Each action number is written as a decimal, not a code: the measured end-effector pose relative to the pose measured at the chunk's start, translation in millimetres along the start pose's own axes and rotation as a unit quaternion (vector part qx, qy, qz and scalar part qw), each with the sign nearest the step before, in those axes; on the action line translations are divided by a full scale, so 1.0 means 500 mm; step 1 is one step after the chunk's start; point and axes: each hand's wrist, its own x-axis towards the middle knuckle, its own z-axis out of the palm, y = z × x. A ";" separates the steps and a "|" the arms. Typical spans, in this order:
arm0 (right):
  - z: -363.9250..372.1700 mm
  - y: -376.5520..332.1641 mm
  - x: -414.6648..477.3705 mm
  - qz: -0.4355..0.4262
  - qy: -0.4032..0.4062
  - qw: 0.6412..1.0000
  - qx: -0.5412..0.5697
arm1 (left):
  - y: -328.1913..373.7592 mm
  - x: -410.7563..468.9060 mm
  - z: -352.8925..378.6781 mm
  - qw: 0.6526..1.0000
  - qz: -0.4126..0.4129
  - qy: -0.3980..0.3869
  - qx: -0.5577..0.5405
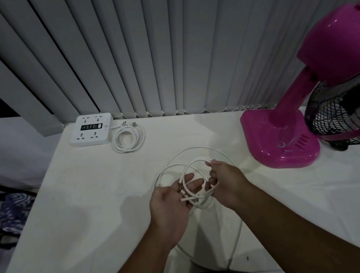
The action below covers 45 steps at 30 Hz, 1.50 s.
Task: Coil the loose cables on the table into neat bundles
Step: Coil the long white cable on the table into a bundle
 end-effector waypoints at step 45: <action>-0.040 0.047 0.006 -0.128 -0.075 0.963 -0.225 | 0.011 0.010 0.052 0.964 -0.017 0.166 0.207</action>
